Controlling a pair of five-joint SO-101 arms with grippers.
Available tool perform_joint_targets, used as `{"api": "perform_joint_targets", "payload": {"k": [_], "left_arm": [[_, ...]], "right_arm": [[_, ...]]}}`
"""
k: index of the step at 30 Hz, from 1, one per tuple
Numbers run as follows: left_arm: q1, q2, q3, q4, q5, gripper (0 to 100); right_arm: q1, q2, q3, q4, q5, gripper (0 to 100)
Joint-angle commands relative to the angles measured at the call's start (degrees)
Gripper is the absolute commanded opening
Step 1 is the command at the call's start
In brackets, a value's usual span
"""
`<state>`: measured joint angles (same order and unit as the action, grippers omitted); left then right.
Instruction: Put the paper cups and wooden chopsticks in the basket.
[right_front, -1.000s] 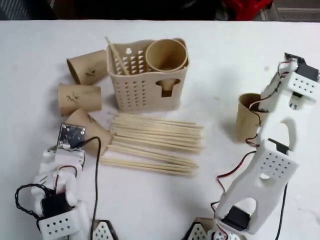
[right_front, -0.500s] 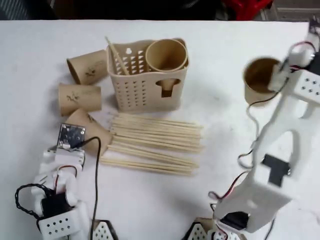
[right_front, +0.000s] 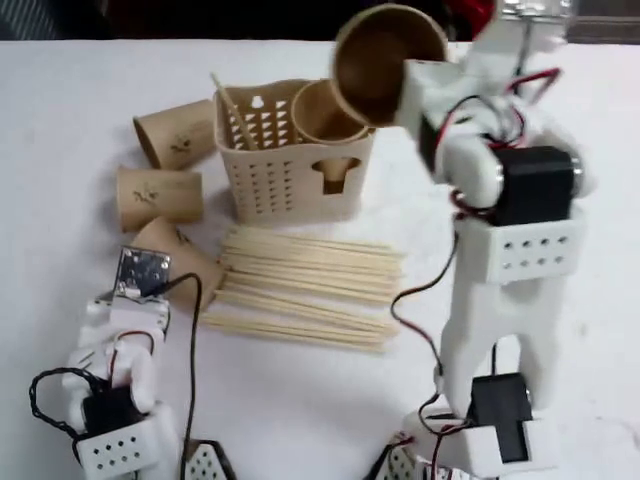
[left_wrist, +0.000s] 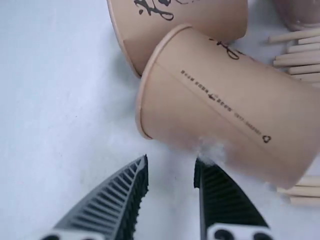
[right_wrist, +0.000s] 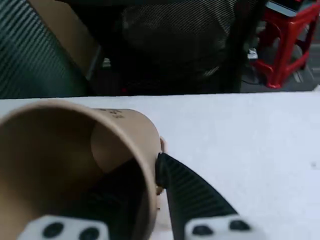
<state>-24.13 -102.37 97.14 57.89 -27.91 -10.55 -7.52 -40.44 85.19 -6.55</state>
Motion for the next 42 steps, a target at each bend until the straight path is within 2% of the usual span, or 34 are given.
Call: {"api": "perform_joint_targets", "payload": {"k": [1, 6, 13, 25, 27, 36, 42], "left_arm": [[0.75, -0.22, -0.09, 0.18, -0.53, 17], [0.75, -0.22, -0.09, 0.18, -0.53, 17], [0.75, -0.22, -0.09, 0.26, -0.53, 17], [0.75, -0.22, -0.09, 0.26, -0.53, 17], [0.75, -0.22, -0.09, 0.26, -0.53, 17], [0.75, -0.22, -0.09, 0.26, -0.53, 17], [0.75, -0.22, -0.09, 0.26, -0.53, 17]], "right_arm": [[-5.93, 0.31, 0.44, -6.73, -0.35, 1.7], [-7.25, 7.43, 3.16, -11.38, -0.09, 1.7], [-2.33, 12.26, 3.43, -11.30, -0.09, 1.7], [-1.71, 13.23, 3.52, -2.77, -0.09, 2.0], [-1.63, 13.23, 3.52, -2.59, -0.09, 5.5], [-4.35, 12.97, 2.99, -3.74, -0.09, 34.7], [-6.81, 12.70, 2.99, -9.71, -0.09, 37.7]]}}
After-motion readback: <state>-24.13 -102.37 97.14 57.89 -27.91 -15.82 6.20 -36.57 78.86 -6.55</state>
